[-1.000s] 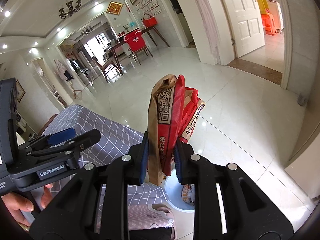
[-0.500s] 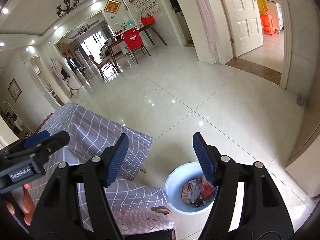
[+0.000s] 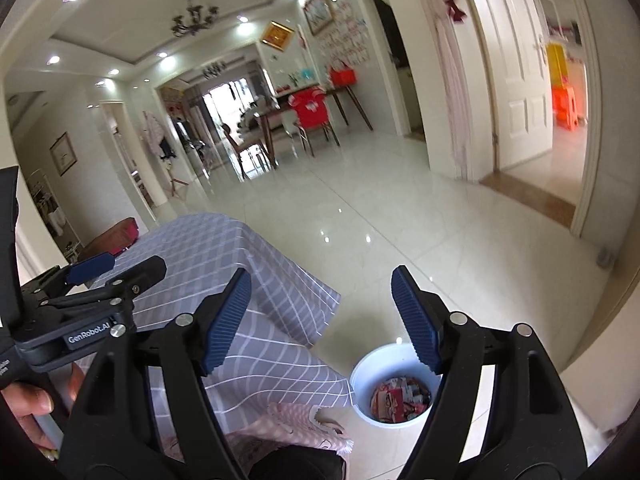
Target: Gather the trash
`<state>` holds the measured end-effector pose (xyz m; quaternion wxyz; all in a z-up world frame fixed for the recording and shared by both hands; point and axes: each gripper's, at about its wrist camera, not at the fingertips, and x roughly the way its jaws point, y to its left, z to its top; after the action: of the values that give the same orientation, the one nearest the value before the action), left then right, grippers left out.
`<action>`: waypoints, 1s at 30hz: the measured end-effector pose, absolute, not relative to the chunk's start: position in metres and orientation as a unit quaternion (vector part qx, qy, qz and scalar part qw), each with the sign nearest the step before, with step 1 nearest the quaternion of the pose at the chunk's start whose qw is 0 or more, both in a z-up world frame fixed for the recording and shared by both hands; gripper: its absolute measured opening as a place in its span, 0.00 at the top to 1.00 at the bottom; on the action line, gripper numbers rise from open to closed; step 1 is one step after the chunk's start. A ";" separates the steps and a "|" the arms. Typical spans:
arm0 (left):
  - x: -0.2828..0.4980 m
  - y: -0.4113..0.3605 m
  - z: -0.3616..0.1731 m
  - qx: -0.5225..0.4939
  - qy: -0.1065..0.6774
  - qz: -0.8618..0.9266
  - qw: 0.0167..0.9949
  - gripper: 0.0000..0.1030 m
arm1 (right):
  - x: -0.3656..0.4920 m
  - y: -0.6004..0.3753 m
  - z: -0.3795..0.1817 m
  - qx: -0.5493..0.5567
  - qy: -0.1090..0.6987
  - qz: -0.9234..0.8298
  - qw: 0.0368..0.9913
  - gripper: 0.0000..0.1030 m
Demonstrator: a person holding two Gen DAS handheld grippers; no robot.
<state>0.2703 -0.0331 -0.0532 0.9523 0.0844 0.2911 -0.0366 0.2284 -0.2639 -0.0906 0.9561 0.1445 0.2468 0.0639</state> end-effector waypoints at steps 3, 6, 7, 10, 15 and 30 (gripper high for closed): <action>0.238 -0.023 -0.036 0.081 0.267 -0.027 0.960 0.14 | 0.202 -0.250 -0.074 0.129 0.228 0.074 0.962 0.27; 0.207 -0.013 -0.022 0.075 0.246 -0.015 0.966 0.13 | 0.174 -0.237 -0.059 0.112 0.209 0.080 0.968 0.25; 0.199 -0.012 -0.018 0.073 0.240 -0.014 0.968 0.13 | 0.163 -0.233 -0.054 0.105 0.202 0.082 0.970 0.25; 0.170 -0.005 -0.006 0.069 0.220 -0.006 0.973 0.12 | 0.136 -0.225 -0.042 0.093 0.184 0.086 0.975 0.23; 0.125 0.002 0.008 0.067 0.190 0.009 0.979 0.11 | 0.099 -0.215 -0.028 0.082 0.158 0.092 0.980 0.20; 0.063 -0.005 0.023 0.057 0.162 0.015 0.985 0.11 | 0.042 -0.216 -0.022 0.072 0.130 0.105 0.983 0.17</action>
<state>0.0629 -0.0049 0.0231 0.9849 0.0571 0.1625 0.0152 0.0418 -0.2162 -0.0225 0.9832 0.0718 0.1303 0.1053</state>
